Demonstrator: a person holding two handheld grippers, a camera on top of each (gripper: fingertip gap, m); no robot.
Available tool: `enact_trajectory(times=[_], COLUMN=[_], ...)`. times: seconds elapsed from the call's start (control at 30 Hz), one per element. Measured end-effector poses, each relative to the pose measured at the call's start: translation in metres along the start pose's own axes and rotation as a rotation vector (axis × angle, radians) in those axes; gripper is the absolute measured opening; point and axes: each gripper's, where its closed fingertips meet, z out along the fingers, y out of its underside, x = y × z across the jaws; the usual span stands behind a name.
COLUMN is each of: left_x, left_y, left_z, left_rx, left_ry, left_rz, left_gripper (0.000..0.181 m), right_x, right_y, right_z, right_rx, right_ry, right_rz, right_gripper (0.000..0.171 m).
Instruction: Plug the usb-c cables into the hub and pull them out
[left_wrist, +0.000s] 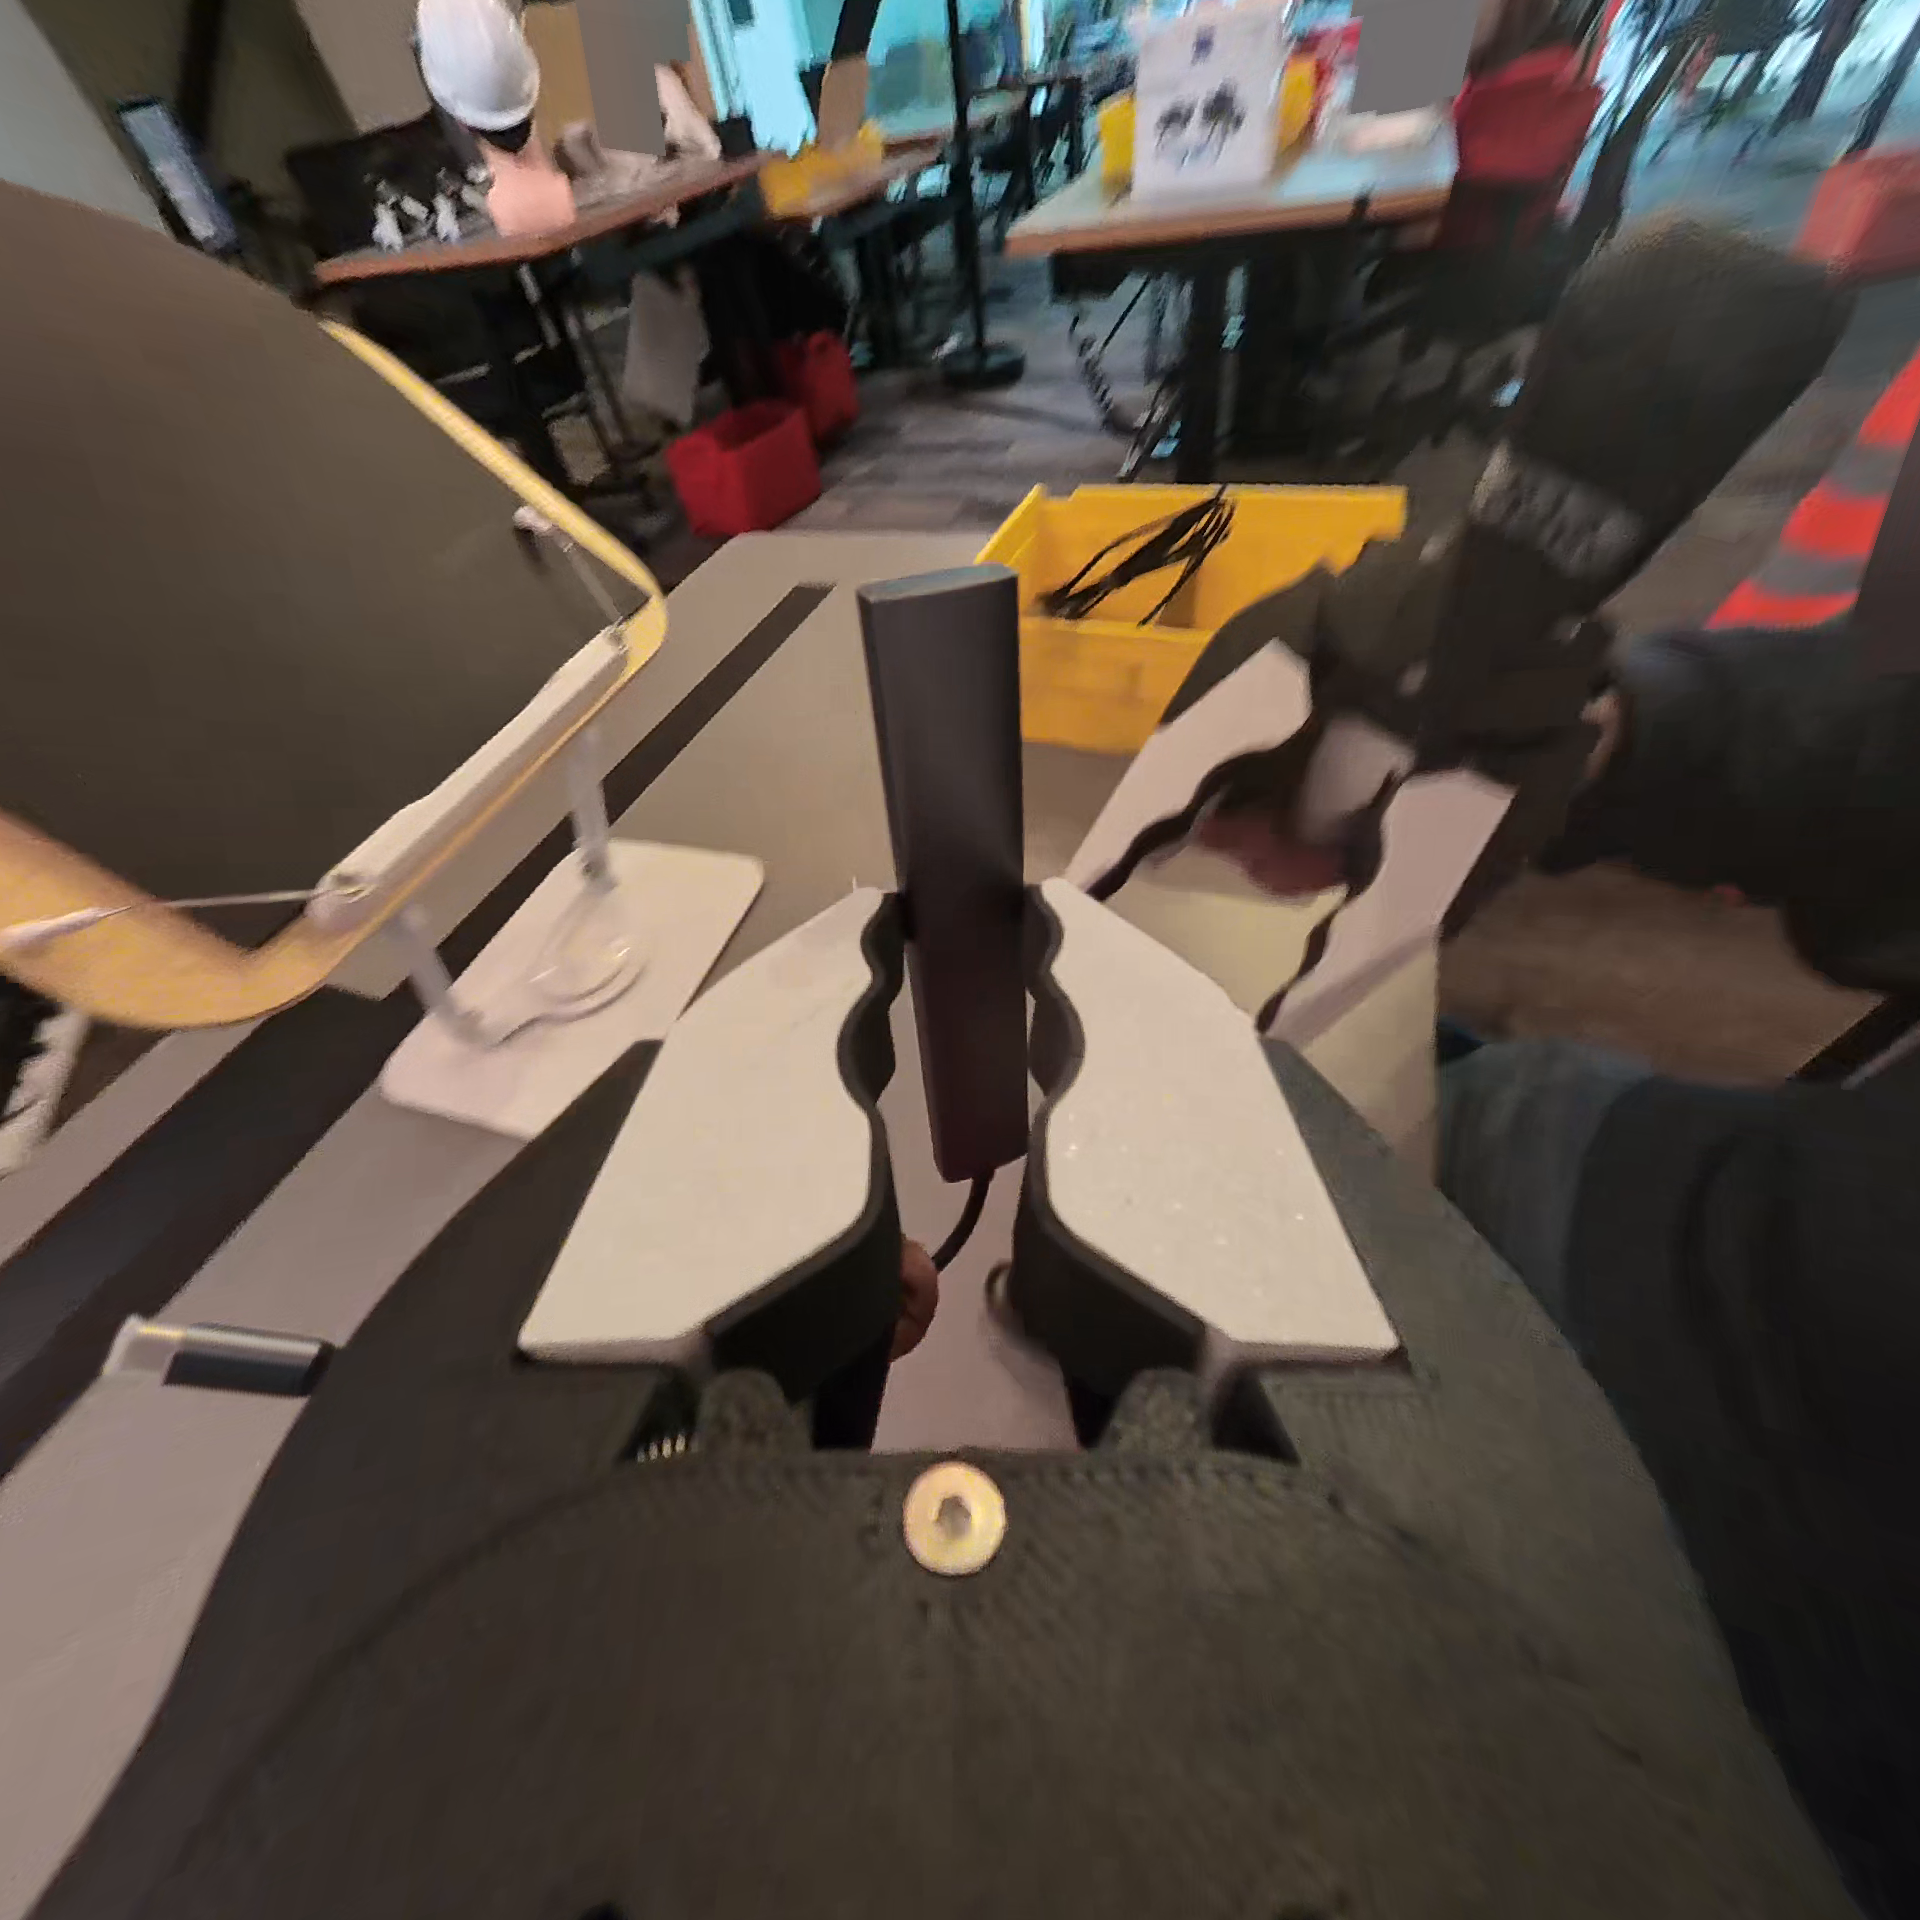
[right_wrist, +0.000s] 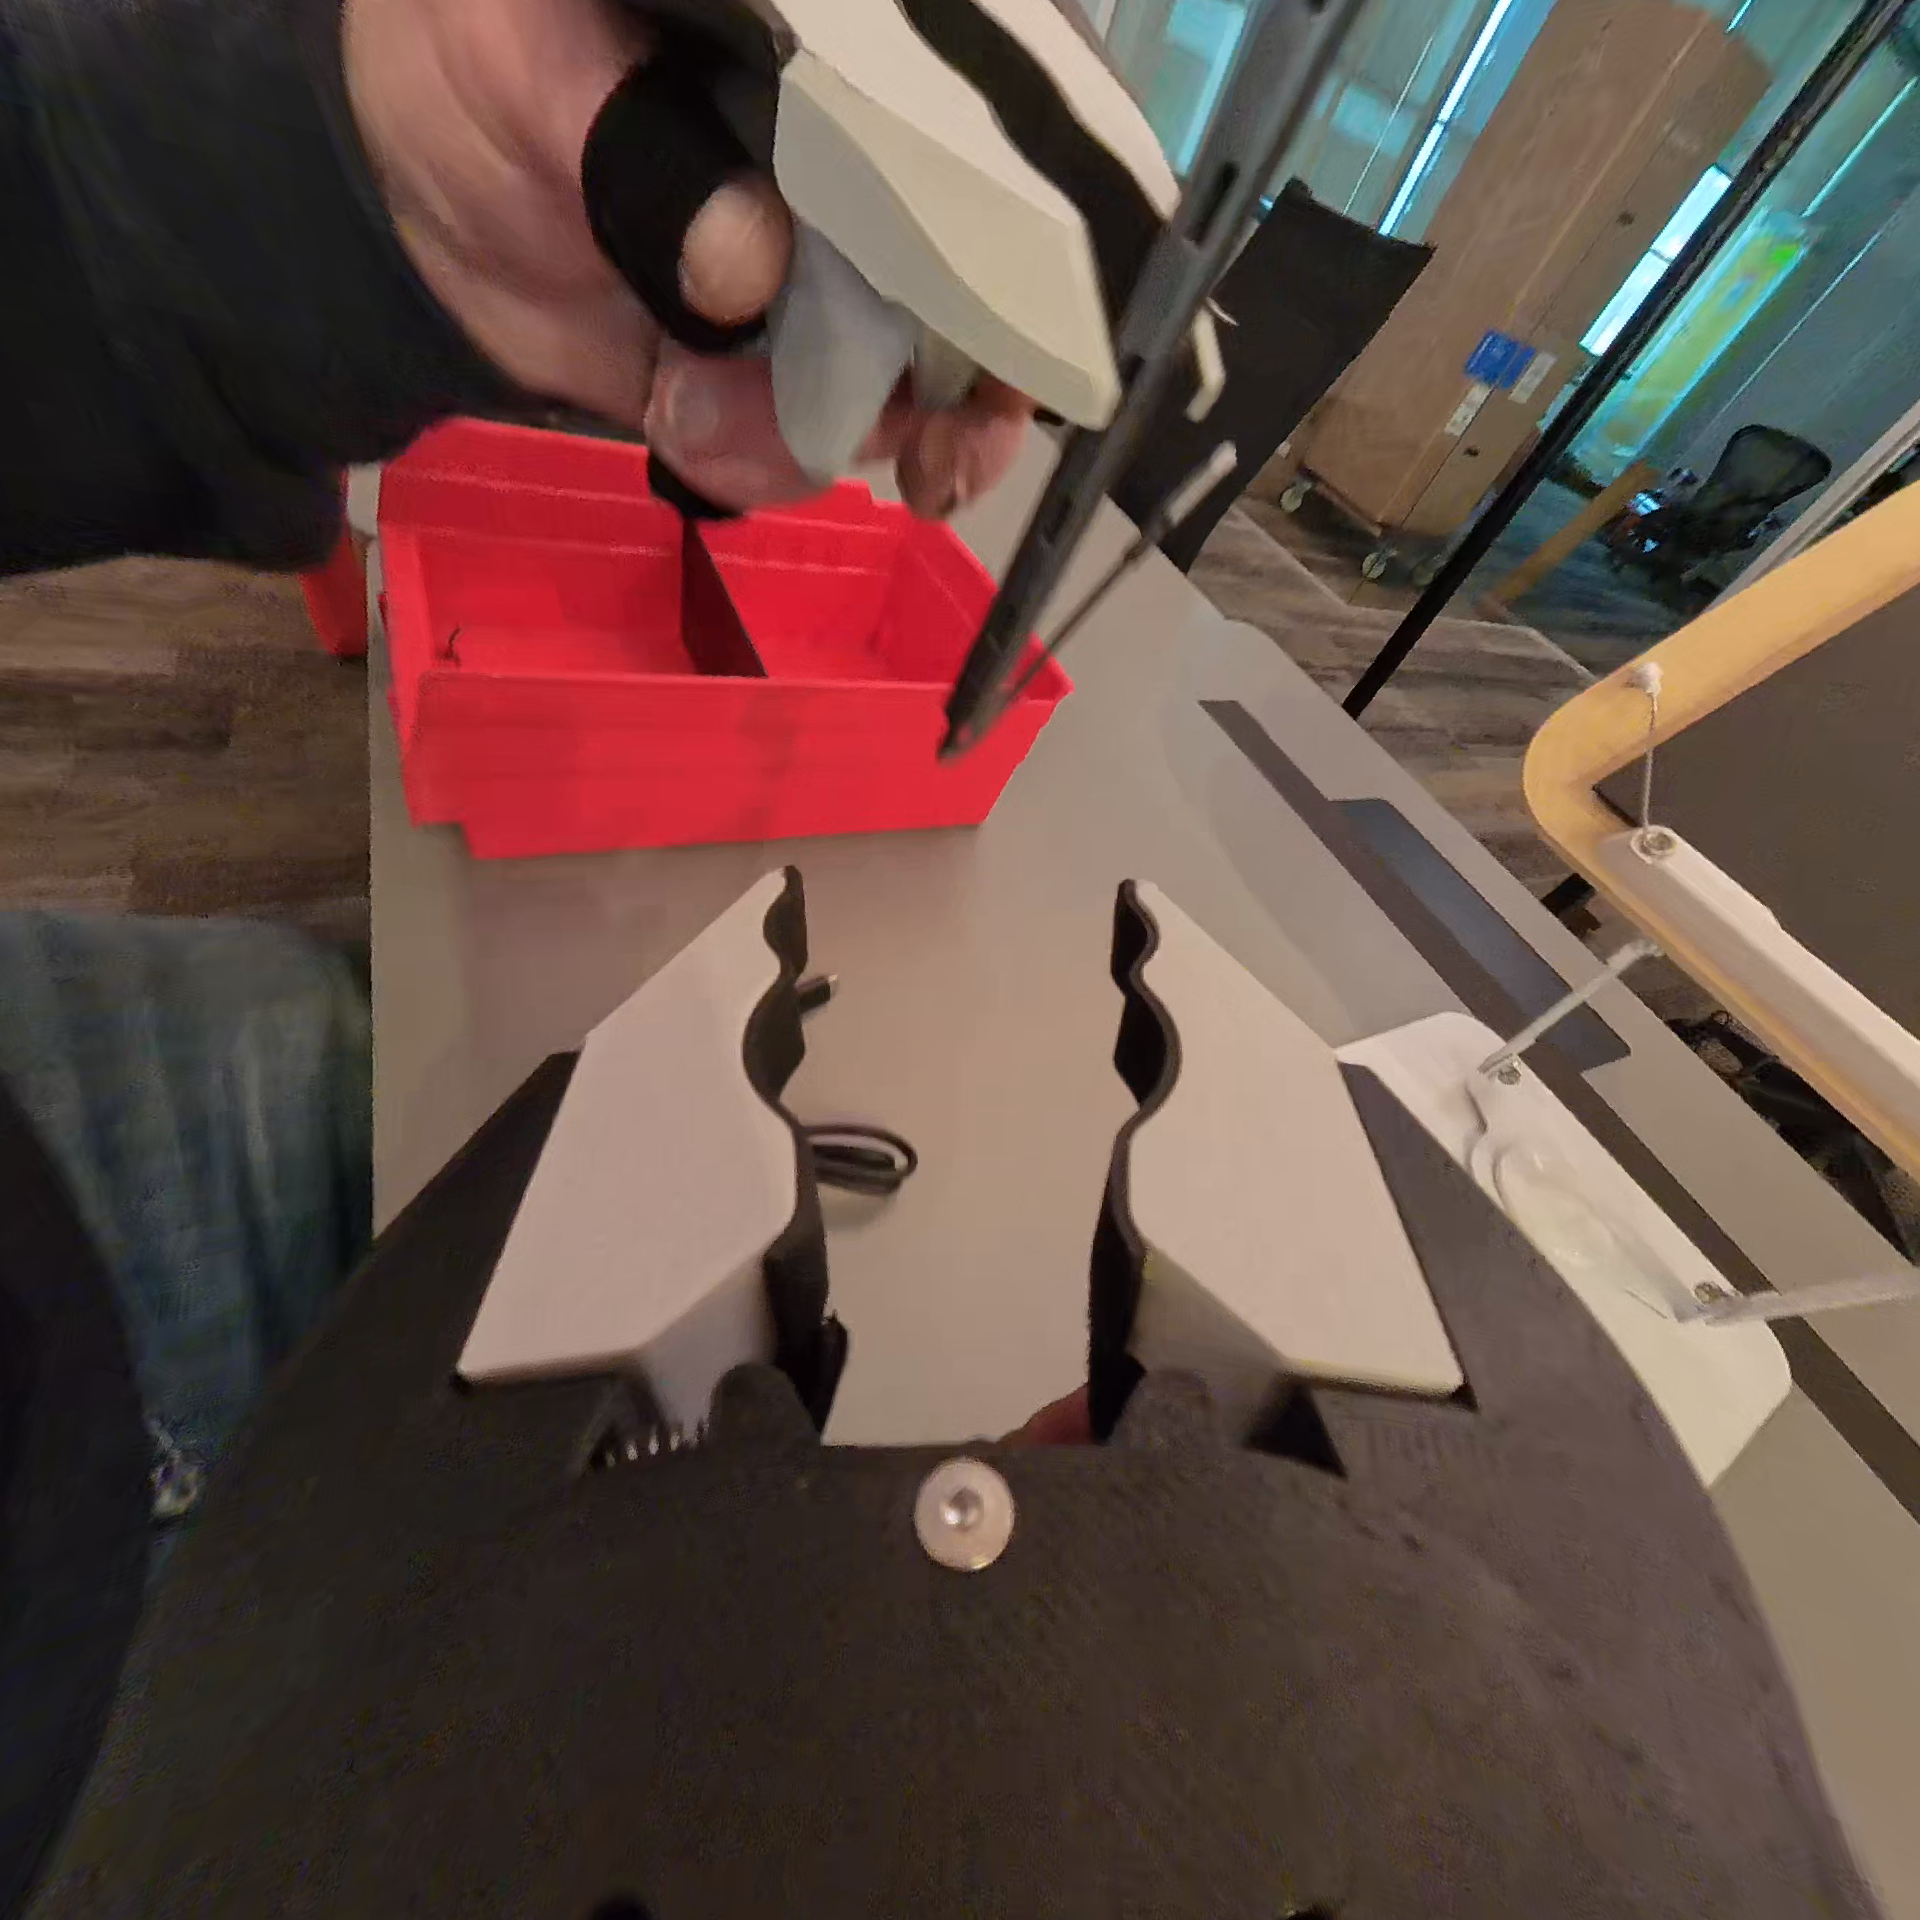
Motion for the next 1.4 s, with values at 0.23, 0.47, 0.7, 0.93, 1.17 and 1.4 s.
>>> enact_trajectory(times=[0.23, 0.47, 0.7, 0.93, 1.17, 1.4], left_x=[0.028, 0.022, 0.019, 0.045, 0.043, 0.046], left_y=[-0.007, 0.013, 0.085, 0.182, 0.229, 0.262], left_z=[0.051, 0.056, 0.035, 0.019, 0.005, 0.010], left_rx=[0.145, 0.115, -0.153, -0.417, -0.522, -0.606], left_ry=[0.062, 0.017, -0.230, -0.430, -0.561, -0.545], left_rz=[-0.134, -0.196, -0.280, -0.350, -0.415, -0.512], left_gripper=[0.021, 0.017, 0.039, 0.044, 0.045, 0.036], right_x=[0.016, 0.051, 0.068, 0.062, 0.040, 0.021], right_y=[-0.008, 0.022, 0.105, 0.199, 0.220, 0.210], right_z=[0.024, 0.005, -0.012, -0.016, -0.015, -0.028], right_rx=[0.104, -0.019, -0.469, -0.845, -0.899, -0.864], right_ry=[0.145, 0.244, 0.245, 0.207, 0.118, -0.015], right_rz=[0.035, -0.030, -0.286, -0.546, -0.532, -0.450], right_gripper=[0.019, 0.002, 0.003, 0.003, 0.017, 0.037])
